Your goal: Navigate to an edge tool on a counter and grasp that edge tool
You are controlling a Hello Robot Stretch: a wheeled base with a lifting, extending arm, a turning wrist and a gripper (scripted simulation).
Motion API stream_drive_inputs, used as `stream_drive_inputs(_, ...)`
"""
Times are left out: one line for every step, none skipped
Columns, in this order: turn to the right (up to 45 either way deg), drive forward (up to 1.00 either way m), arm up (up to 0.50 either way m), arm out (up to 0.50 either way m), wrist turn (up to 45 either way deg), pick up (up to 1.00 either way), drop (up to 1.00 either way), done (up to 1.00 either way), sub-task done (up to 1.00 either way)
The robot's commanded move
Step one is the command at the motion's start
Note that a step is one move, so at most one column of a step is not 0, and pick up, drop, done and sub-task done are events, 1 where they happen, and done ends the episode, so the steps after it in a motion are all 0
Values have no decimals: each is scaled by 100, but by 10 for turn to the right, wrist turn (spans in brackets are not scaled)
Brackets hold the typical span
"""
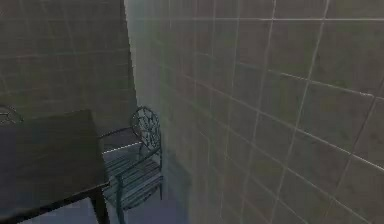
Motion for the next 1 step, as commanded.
stream_drive_inputs(-450, 0, 0, 0, 0, 0, 0, 0, 0)
